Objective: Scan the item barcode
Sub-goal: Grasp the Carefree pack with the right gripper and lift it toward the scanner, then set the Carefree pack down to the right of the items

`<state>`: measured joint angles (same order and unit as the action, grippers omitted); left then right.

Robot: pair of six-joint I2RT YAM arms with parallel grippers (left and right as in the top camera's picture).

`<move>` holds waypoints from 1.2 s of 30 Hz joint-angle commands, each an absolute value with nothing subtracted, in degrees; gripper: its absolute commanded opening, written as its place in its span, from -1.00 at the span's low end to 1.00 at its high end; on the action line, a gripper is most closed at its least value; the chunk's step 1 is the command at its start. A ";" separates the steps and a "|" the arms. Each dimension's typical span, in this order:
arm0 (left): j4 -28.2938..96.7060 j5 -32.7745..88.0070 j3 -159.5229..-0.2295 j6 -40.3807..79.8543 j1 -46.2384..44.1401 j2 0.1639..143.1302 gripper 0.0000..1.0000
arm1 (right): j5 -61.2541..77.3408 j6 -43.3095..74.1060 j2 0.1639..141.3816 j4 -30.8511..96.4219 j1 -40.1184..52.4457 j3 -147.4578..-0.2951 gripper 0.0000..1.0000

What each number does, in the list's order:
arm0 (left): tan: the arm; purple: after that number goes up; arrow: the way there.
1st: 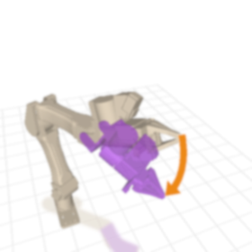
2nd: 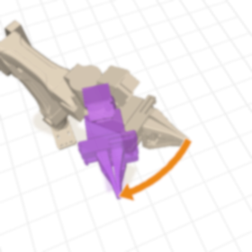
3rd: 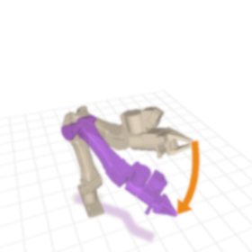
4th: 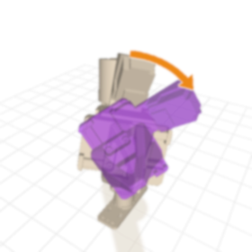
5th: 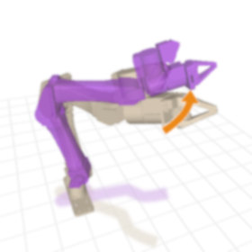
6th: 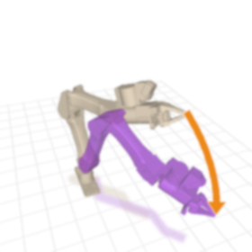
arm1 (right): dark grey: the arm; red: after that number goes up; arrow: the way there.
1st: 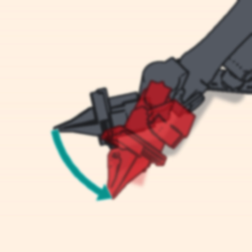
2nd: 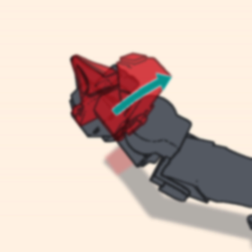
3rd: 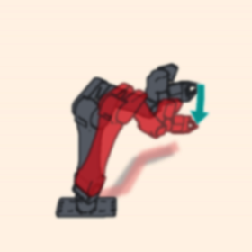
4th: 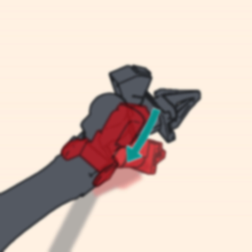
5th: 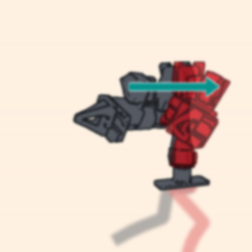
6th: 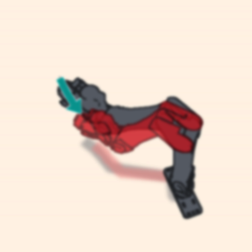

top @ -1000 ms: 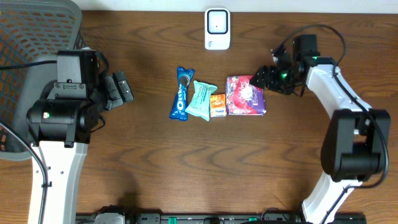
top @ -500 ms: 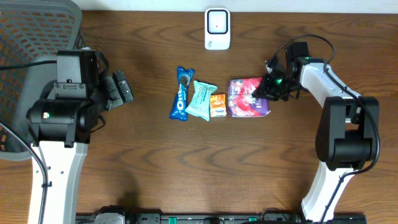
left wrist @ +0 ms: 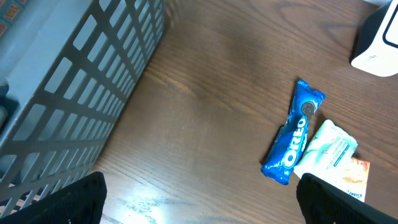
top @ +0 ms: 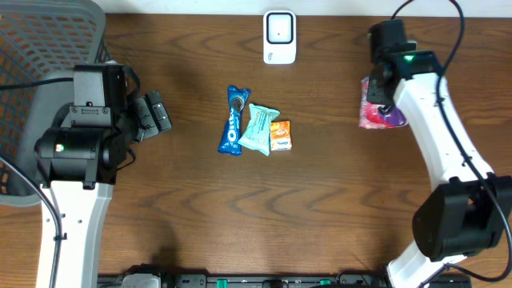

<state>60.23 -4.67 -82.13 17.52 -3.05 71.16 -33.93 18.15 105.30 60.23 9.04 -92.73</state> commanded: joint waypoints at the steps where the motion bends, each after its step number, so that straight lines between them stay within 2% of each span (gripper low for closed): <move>1: 60.45 -5.17 -82.74 16.75 -2.85 71.29 0.96 | -53.19 25.26 108.95 60.20 9.80 -90.48 -0.98; 9: 60.45 -5.19 -82.74 16.75 -2.85 71.29 0.96 | -54.37 25.26 117.12 61.10 12.95 -89.52 -0.97; 13: 60.45 -5.19 -82.74 16.75 -2.85 71.29 0.96 | -49.10 25.21 118.89 60.18 17.67 -89.52 -0.87; 14: 60.45 -5.19 -82.74 16.75 -2.85 71.29 0.96 | -46.94 25.21 119.09 59.90 19.07 -89.52 -0.74; 17: 60.45 -5.19 -82.74 16.75 -2.85 71.29 0.96 | -39.03 25.26 119.17 58.67 22.20 -89.56 -0.07; 18: 60.45 -5.19 -82.74 16.75 -2.85 71.29 0.96 | -36.21 25.23 119.13 58.19 23.07 -89.78 0.08; 20: 60.45 -5.19 -82.74 16.75 -2.85 71.29 0.96 | -31.68 25.26 119.04 58.08 24.32 -91.09 0.20; 21: 60.45 -5.19 -82.74 16.75 -2.85 71.29 0.96 | -29.74 25.23 119.00 58.22 24.60 -92.09 0.34; 22: 60.45 -5.19 -82.74 16.75 -2.85 71.29 0.96 | -27.90 25.23 118.76 58.76 24.64 -93.43 0.60; 23: 60.45 -5.19 -82.74 16.75 -2.85 71.29 0.96 | -26.35 25.02 118.63 59.68 24.62 -95.04 0.74; 26: 60.45 -5.17 -82.74 16.75 -2.85 71.29 0.96 | -21.80 22.41 118.39 64.71 23.00 -102.48 0.77; 31: 60.45 -5.19 -82.74 16.75 -2.85 71.29 0.96 | -9.93 12.67 118.39 74.35 16.84 -116.90 0.99; 36: 60.45 -5.19 -82.74 16.75 -2.85 71.29 0.96 | -2.79 2.17 118.39 81.43 8.54 -121.10 0.98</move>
<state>60.23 -4.67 -82.13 17.52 -3.05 71.16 -10.02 11.05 118.83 79.37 12.71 -120.25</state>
